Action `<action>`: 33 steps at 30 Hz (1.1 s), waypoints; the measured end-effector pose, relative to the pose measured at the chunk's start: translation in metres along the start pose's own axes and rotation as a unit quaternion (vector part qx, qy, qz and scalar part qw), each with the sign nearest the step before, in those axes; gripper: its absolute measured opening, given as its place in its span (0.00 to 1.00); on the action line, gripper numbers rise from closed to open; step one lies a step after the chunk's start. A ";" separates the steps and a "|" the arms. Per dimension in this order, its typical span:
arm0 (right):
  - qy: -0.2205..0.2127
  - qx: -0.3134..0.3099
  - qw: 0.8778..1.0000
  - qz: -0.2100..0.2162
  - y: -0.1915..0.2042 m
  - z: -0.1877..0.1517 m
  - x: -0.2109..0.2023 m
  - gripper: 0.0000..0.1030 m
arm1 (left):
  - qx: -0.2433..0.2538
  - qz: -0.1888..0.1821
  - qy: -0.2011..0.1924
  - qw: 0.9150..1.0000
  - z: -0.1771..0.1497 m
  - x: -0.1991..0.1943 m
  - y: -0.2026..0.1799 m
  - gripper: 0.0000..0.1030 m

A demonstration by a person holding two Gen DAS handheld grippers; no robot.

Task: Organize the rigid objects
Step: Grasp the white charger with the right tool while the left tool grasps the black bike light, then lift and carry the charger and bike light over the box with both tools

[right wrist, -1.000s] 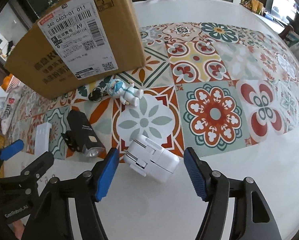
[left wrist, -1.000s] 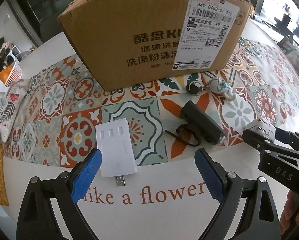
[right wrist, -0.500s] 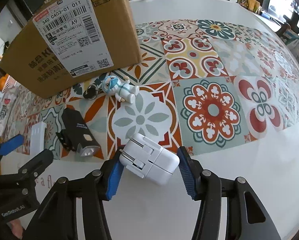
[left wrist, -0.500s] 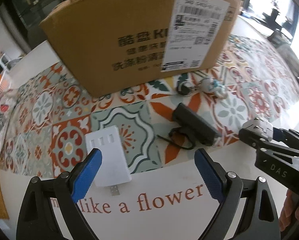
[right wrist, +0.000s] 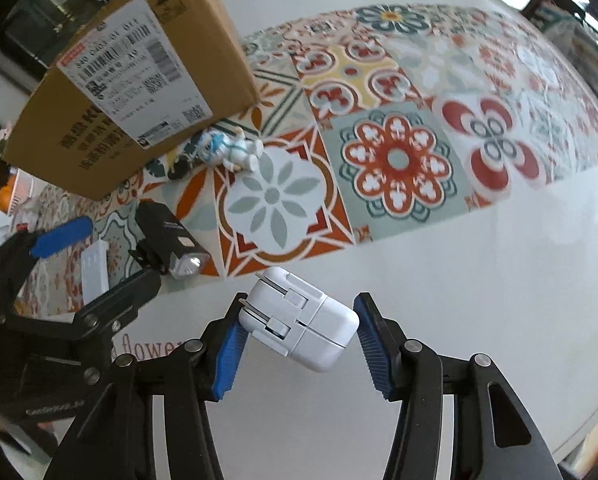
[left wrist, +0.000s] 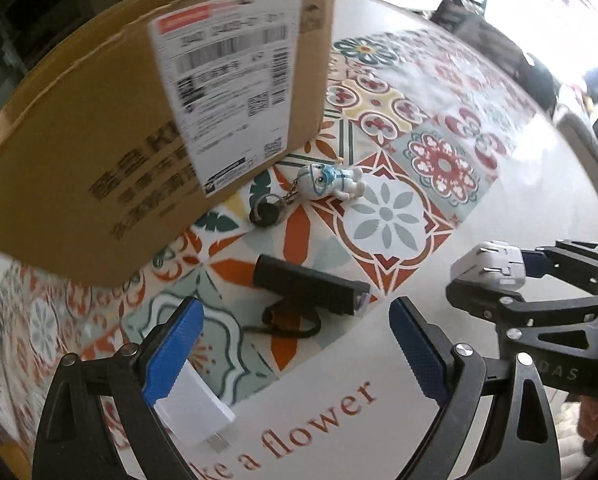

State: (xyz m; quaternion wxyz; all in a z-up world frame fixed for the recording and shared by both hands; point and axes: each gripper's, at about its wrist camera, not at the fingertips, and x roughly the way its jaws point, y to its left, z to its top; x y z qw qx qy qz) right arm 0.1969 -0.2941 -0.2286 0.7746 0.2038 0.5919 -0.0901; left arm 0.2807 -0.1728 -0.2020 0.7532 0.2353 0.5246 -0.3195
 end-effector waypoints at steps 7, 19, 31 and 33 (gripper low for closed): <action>0.016 0.012 1.000 -0.011 -0.003 0.000 0.010 0.51 | 0.037 -0.019 0.022 0.999 0.007 0.021 -0.005 0.92; 0.014 0.019 0.999 -0.034 -0.009 0.007 0.017 0.51 | 0.038 -0.050 0.030 0.998 0.018 0.043 -0.009 0.89; 0.012 0.008 0.999 -0.038 0.005 0.008 0.014 0.51 | 0.044 -0.046 0.032 0.997 0.016 0.049 -0.013 0.71; 0.012 0.010 0.999 -0.038 0.005 0.008 0.014 0.51 | 0.028 -0.048 0.028 0.998 0.012 0.047 -0.008 0.71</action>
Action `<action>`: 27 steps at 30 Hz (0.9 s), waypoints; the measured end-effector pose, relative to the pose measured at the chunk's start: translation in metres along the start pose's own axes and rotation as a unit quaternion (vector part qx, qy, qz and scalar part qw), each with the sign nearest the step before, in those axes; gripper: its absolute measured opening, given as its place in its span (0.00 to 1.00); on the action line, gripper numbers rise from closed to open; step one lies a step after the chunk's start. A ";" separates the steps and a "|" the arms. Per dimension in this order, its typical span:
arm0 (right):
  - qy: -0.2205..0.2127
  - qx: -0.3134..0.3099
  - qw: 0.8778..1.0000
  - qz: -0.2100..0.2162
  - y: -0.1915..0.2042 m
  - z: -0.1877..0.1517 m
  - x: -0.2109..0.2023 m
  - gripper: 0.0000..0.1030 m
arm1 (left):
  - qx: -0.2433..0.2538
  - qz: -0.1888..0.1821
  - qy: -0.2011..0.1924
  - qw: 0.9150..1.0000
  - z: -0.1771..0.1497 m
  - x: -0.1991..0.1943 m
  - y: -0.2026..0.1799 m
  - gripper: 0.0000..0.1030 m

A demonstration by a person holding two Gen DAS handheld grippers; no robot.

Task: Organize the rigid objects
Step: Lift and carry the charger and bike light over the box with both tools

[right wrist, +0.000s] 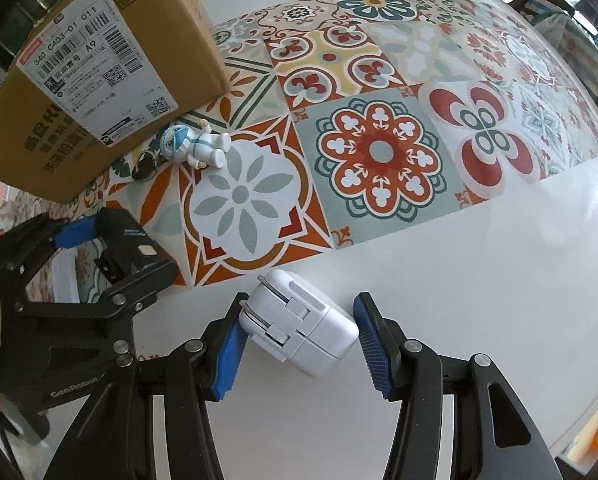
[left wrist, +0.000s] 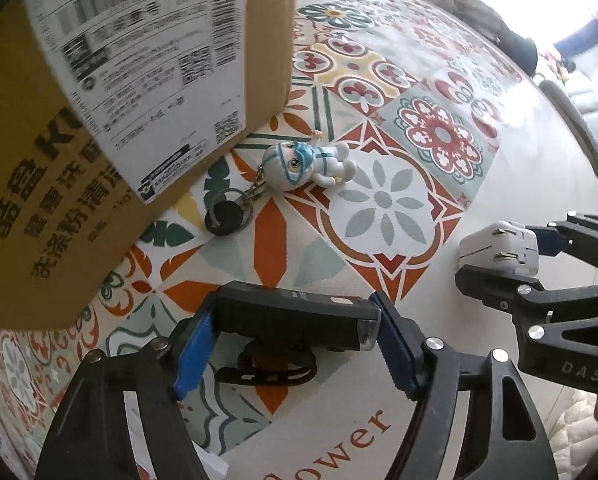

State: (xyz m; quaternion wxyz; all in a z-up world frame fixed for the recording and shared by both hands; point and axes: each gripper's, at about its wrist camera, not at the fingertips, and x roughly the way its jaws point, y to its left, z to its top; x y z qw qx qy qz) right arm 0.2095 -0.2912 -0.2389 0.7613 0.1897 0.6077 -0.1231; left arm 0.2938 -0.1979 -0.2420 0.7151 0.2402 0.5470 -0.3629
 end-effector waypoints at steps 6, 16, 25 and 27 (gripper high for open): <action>-0.016 -0.007 1.000 0.011 0.000 0.003 -0.018 0.51 | -0.055 0.024 -0.025 0.998 -0.012 -0.022 0.008 0.71; -0.066 -0.034 0.996 0.041 0.012 0.011 -0.059 0.48 | -0.129 0.062 -0.085 0.986 -0.027 -0.083 0.014 0.71; -0.110 -0.062 0.989 0.075 0.024 0.016 -0.090 0.48 | -0.173 0.088 -0.133 0.972 -0.029 -0.136 0.017 0.71; -0.125 -0.074 0.986 0.078 0.031 0.019 -0.101 0.48 | -0.180 0.093 -0.147 0.968 -0.029 -0.145 0.019 0.71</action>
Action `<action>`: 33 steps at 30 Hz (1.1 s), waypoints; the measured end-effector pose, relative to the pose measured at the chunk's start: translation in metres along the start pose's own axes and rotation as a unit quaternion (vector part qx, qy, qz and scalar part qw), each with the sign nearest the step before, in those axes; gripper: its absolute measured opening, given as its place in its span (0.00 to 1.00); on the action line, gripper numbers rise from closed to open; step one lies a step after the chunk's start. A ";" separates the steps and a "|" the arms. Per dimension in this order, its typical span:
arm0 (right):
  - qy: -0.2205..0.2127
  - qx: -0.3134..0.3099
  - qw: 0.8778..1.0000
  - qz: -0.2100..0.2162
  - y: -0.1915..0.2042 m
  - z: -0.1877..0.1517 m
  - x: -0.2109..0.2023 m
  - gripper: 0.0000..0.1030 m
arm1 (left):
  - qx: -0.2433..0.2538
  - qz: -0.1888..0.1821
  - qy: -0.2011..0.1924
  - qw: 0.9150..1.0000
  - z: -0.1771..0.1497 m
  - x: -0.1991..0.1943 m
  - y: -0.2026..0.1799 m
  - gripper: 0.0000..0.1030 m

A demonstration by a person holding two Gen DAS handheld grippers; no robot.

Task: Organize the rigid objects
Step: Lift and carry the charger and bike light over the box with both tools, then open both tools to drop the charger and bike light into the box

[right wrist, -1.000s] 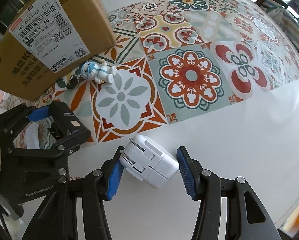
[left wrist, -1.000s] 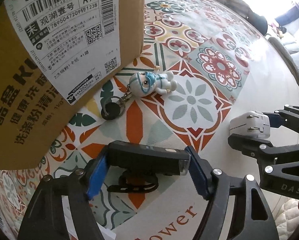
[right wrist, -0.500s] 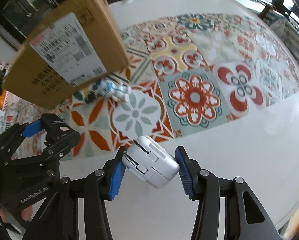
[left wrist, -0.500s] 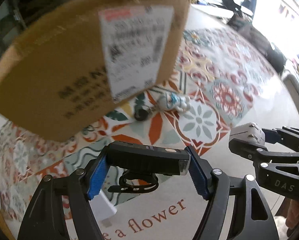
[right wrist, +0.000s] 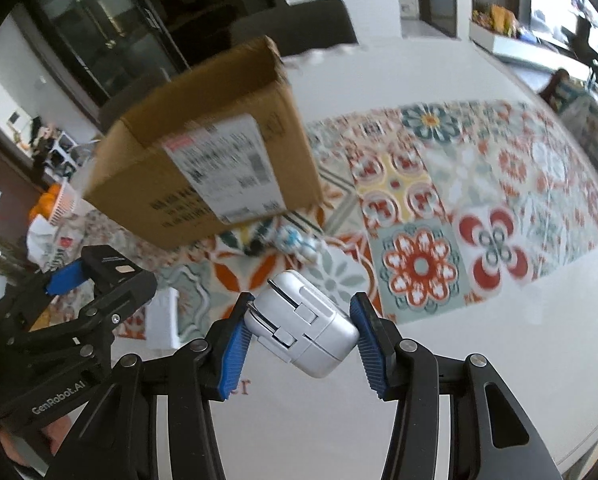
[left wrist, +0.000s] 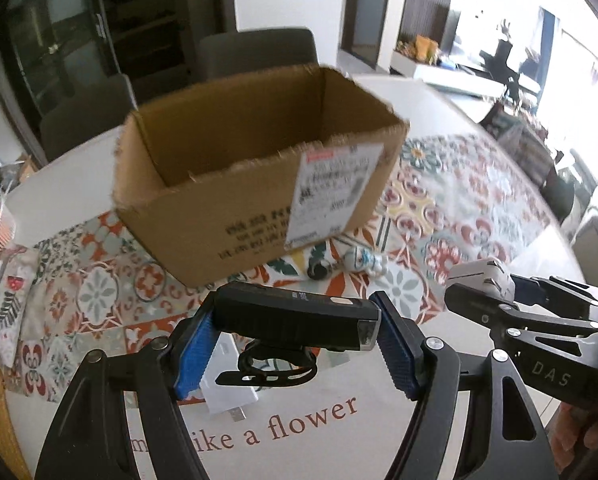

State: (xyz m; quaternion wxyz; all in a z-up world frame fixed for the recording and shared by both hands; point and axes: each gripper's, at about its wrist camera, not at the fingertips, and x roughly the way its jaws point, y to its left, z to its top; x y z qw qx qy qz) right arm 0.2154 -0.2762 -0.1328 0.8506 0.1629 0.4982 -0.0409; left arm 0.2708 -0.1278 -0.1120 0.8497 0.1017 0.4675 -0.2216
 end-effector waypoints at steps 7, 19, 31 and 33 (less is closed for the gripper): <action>-0.045 -0.030 0.998 0.022 0.023 0.026 -0.028 0.48 | -0.023 0.009 -0.036 0.999 0.019 -0.033 0.015 0.71; -0.093 -0.057 0.993 0.043 0.049 0.075 -0.046 0.48 | -0.036 0.035 -0.076 0.996 0.062 -0.061 0.036 0.71; -0.093 -0.072 0.992 0.055 0.061 0.129 -0.034 0.48 | -0.067 0.052 -0.077 0.993 0.104 -0.062 0.056 0.71; -0.082 -0.074 0.992 0.058 0.063 0.139 -0.027 0.48 | -0.073 0.050 -0.068 0.994 0.112 -0.056 0.060 0.71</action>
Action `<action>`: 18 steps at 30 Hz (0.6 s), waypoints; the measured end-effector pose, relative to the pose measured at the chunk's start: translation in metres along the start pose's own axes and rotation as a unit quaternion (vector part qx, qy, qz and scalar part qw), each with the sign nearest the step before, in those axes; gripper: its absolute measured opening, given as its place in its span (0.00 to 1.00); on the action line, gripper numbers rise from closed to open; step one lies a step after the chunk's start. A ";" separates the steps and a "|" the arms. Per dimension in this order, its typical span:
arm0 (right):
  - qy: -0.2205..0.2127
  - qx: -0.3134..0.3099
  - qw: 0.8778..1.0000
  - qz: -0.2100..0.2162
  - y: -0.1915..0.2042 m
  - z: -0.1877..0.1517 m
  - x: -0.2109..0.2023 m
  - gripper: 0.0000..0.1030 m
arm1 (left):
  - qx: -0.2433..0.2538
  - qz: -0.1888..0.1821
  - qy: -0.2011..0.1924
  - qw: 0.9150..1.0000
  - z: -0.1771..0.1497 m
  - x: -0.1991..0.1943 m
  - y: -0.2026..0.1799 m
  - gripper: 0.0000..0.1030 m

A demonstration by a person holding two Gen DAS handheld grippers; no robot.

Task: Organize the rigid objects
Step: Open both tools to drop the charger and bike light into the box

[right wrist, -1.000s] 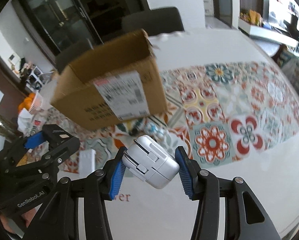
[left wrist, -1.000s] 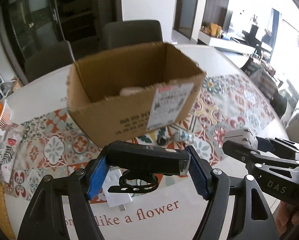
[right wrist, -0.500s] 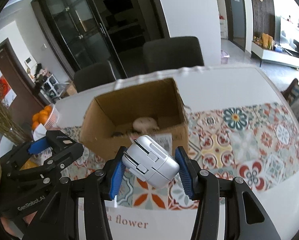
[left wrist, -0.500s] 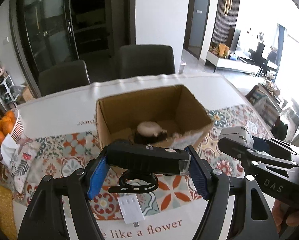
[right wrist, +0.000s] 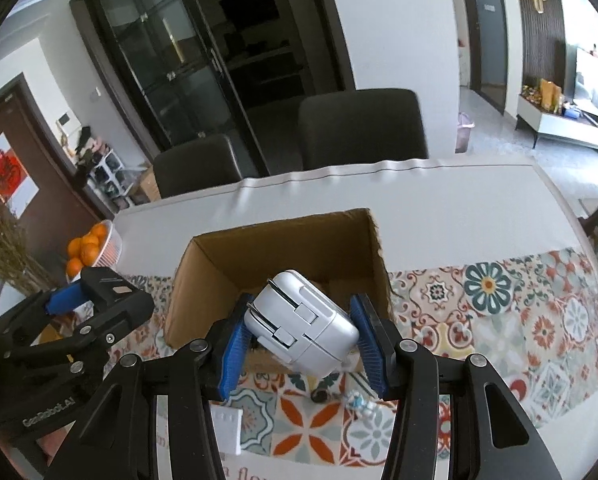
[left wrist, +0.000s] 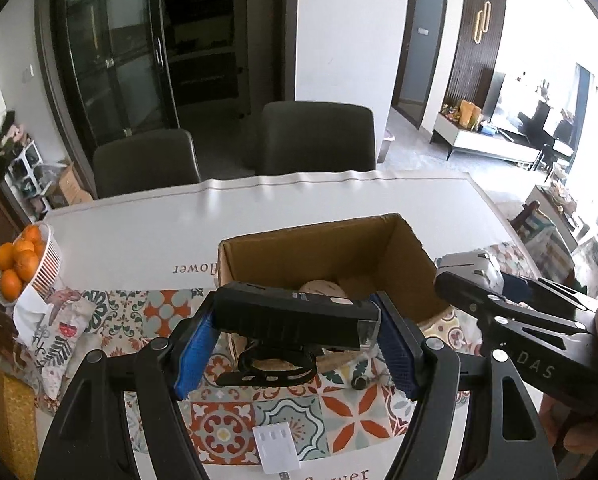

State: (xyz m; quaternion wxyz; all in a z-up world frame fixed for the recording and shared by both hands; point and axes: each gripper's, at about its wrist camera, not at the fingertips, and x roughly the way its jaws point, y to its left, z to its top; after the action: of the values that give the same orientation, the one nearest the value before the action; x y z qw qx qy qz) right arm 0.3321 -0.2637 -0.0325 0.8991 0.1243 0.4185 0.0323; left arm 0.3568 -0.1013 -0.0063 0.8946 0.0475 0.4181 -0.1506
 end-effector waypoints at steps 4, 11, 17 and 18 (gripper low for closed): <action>0.010 -0.002 1.000 -0.004 0.001 0.012 0.012 0.48 | -0.012 0.003 0.015 1.000 0.014 0.015 0.007 0.71; 0.038 -0.006 0.999 -0.011 -0.001 0.023 0.037 0.48 | -0.011 0.014 0.054 0.998 0.025 0.048 0.013 0.71; 0.067 -0.006 0.998 -0.016 -0.004 0.022 0.059 0.48 | -0.014 0.023 0.086 0.996 0.021 0.076 0.015 0.71; 0.070 -0.008 0.997 -0.017 -0.005 0.021 0.062 0.48 | -0.014 0.024 0.087 0.996 0.021 0.079 0.015 0.71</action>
State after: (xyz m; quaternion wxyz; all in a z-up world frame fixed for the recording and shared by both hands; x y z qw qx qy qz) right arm 0.3878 -0.2623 -0.0665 0.8688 0.1078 0.4823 0.0291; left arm 0.4248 -0.1092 -0.0542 0.8588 0.0577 0.4952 -0.1180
